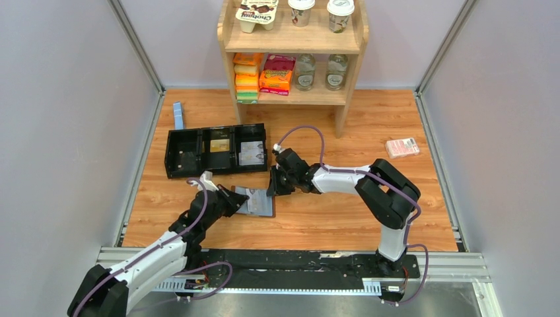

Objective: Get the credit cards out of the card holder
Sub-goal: Remove the credit card from the card holder.

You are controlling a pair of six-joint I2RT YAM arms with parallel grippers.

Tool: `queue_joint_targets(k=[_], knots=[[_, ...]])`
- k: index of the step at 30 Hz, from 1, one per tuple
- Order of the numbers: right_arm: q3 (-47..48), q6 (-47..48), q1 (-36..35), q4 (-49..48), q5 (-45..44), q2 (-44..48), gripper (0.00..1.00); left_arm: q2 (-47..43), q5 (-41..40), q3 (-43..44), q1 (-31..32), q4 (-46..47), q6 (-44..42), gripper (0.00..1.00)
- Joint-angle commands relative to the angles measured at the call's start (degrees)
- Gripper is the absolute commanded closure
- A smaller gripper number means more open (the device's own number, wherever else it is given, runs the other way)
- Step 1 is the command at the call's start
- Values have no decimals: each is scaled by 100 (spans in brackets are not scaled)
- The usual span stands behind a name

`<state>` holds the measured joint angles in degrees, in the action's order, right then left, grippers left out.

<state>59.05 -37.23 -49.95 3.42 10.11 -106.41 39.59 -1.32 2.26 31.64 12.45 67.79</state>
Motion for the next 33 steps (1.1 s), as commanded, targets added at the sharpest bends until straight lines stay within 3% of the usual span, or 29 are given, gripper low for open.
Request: queue_joint_targets(k=[1,7,12,20,29,32,33], knots=[[-51,199,3,669,-352,-74,79,83,-149,-446,0,-181,112,100],[212,234,3,783,-282,401,76,312,-175,-261,0,-453,-99,100],[309,199,-41,327,218,569,73,312,-184,-261,0,-498,-152,100],[432,59,-120,-289,1063,183,74,356,-140,-261,0,-445,-213,100],[222,58,-111,-132,1011,-459,76,295,-131,-261,0,-436,-178,100],[11,14,-76,-96,940,-486,78,259,-131,-261,0,-445,-143,92],[-51,14,-67,-113,923,-477,78,251,-131,-261,0,-445,-134,84]])
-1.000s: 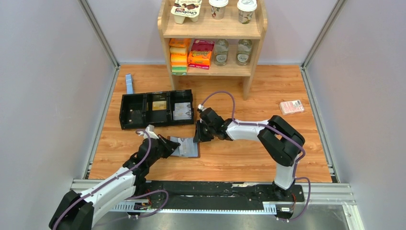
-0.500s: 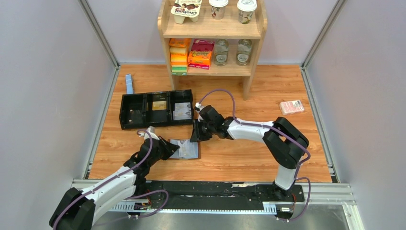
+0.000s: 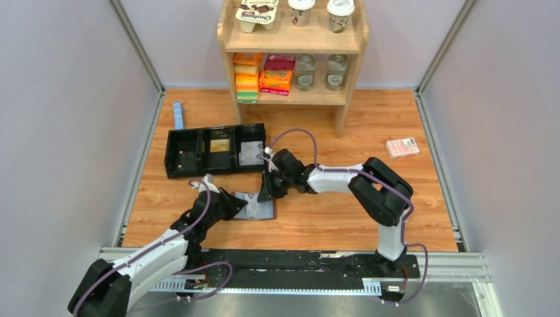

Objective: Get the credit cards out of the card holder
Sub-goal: Remove the credit card from the card holder.

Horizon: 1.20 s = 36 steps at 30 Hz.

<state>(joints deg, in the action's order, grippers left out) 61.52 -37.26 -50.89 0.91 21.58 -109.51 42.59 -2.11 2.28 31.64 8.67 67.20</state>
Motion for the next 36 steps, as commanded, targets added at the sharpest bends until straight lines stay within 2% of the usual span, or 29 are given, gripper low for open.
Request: queue_joint_targets(k=[1,4,7,9,13,20,24,25,28,36], knots=[[-350,8,53,129,-251,-158,78,-40,-53,-272,0,-58,-49,81],[-439,25,106,120,-304,-132,79,-5,-79,-316,0,-76,12,63],[-500,52,159,112,-330,-114,79,100,-88,-334,0,-84,82,54],[-553,69,185,94,-330,-132,79,206,-79,-351,0,-84,92,51],[-606,122,220,50,-304,-149,79,495,0,-387,0,205,109,51],[-737,210,290,-222,-225,-167,79,1119,325,-439,0,1250,-57,64],[-782,262,326,-240,-260,-193,79,1015,360,-457,0,1418,-163,79],[-790,271,352,-231,-277,-202,79,884,334,-466,-8,1366,-181,87],[-843,289,413,-223,-321,-246,79,462,229,-431,-9,928,-277,99],[-852,394,501,-126,-427,-167,79,-787,-386,-316,-9,-778,-462,100]])
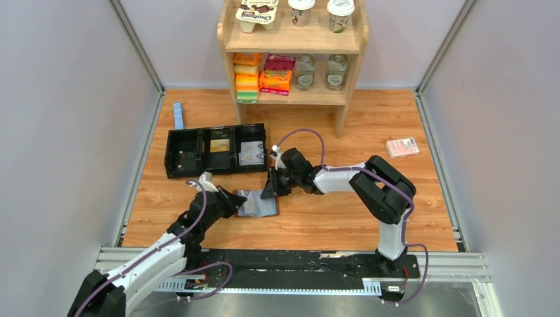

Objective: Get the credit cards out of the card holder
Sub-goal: Remove the credit card from the card holder, then place the credit card in the storage box.

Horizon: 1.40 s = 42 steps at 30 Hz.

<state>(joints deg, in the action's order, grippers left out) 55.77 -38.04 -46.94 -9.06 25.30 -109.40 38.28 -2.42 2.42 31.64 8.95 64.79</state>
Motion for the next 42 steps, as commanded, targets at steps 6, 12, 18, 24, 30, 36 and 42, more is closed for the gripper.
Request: queue_joint_targets(k=[6,12,18,24,30,36,42], knots=[[-163,596,106,1117,-869,-11,79,-216,-636,-16,0,-1606,-213,100],[13,666,97,1275,-860,95,78,-225,-1014,285,-17,-2405,-169,100],[197,833,88,1477,-816,262,77,-198,-1059,593,-17,-2548,-397,100],[470,983,88,1705,-684,499,72,-225,-893,1006,-9,-2337,-1108,100],[839,1430,115,2118,-614,964,62,-93,-120,1533,-35,-2099,-2249,100],[1015,2194,211,2224,-61,1570,42,83,1057,2227,-79,-2064,-3279,100],[927,3108,246,2259,291,2273,37,100,1971,2693,-114,-2003,-3763,100]])
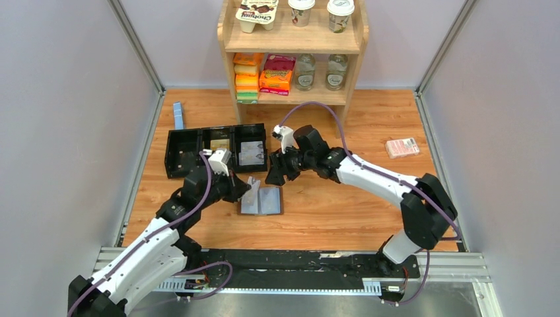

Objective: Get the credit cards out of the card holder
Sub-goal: Place the credit card in the storage box.

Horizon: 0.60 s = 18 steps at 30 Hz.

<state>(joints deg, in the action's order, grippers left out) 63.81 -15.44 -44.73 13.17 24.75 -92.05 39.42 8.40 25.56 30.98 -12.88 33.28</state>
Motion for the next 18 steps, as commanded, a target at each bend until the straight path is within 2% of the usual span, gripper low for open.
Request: queue_joint_targets(k=[1,7,14,16,18], knots=[[105,1015,26,80,381,652,37,-13,1013,423,-48,233,-629,100],[70,1735,96,273,1057,1391,37,136,2242,739,-48,717,-743,100],[456,2071,96,897,1865,1251,40,513,3184,1161,-48,928,-1059,100],[501,2080,96,959,2041,1172,44,628,3413,1302,-40,893,-1217,100],[492,2063,96,916,2261,1119,62,751,3563,1469,-48,701,-1428,100]])
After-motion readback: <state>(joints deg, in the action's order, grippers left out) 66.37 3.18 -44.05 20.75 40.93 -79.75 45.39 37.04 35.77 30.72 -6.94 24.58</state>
